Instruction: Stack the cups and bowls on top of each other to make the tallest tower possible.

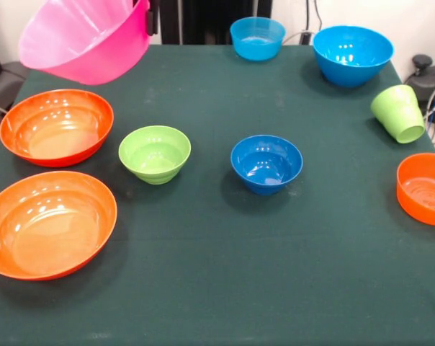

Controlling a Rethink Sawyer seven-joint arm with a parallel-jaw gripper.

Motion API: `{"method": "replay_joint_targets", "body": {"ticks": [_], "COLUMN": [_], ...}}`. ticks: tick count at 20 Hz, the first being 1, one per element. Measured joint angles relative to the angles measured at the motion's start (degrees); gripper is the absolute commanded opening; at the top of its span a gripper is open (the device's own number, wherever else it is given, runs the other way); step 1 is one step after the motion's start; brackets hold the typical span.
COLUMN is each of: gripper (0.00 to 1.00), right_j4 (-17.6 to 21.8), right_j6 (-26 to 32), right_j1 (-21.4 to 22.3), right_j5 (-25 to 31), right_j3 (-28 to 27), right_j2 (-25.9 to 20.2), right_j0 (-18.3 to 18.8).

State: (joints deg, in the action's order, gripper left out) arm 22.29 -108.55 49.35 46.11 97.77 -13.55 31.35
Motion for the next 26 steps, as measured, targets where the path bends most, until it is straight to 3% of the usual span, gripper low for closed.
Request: {"method": "replay_joint_targets", "body": {"ticks": [26], "gripper": [0.0], "right_j4": [6.0], "right_j6": [0.4], "right_j1": [-0.9], "right_j5": [0.0], "right_j3": [0.6], "right_j2": [-8.9], "right_j0": [2.8]}}
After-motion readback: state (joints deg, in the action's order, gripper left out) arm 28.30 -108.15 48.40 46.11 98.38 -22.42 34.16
